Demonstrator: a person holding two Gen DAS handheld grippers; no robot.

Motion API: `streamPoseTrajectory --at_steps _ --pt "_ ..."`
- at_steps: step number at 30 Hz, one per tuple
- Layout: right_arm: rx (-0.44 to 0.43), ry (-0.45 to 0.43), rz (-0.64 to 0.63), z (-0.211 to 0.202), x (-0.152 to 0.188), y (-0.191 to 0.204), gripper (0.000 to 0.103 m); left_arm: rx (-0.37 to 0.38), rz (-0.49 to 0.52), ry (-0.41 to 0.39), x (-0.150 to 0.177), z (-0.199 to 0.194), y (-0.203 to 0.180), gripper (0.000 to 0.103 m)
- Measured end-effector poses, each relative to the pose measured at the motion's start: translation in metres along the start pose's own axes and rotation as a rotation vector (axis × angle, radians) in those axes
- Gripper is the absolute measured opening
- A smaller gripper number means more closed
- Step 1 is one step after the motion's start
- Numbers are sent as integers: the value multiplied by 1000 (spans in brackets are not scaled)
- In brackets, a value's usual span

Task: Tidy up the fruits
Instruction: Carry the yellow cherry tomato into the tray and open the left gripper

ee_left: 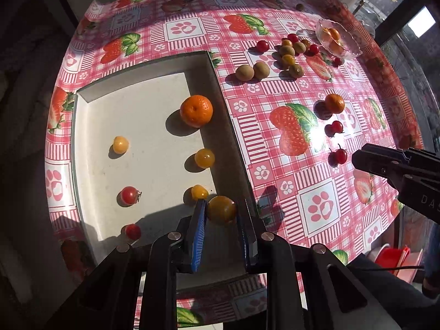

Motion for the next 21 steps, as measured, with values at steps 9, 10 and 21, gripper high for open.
streamPoseTrajectory --at_steps 9,10,21 --pt "-60 63 -114 17 -3 53 26 -20 -115 -19 21 -2 46 24" --pt "-66 71 -132 20 -4 60 26 -22 -124 -18 24 -2 50 24" --pt "-106 159 -316 54 2 132 26 -36 -195 30 46 19 79 24"
Point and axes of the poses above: each gripper's, at about its wrist camera, not at the fingertips, and z roughly the way its jaws point, y to its left, x to its underside, the point moved 3 cm from there along z, roughly the way its jaws point, and after that the axes turned 9 degrees about x, right-handed, at the moved point
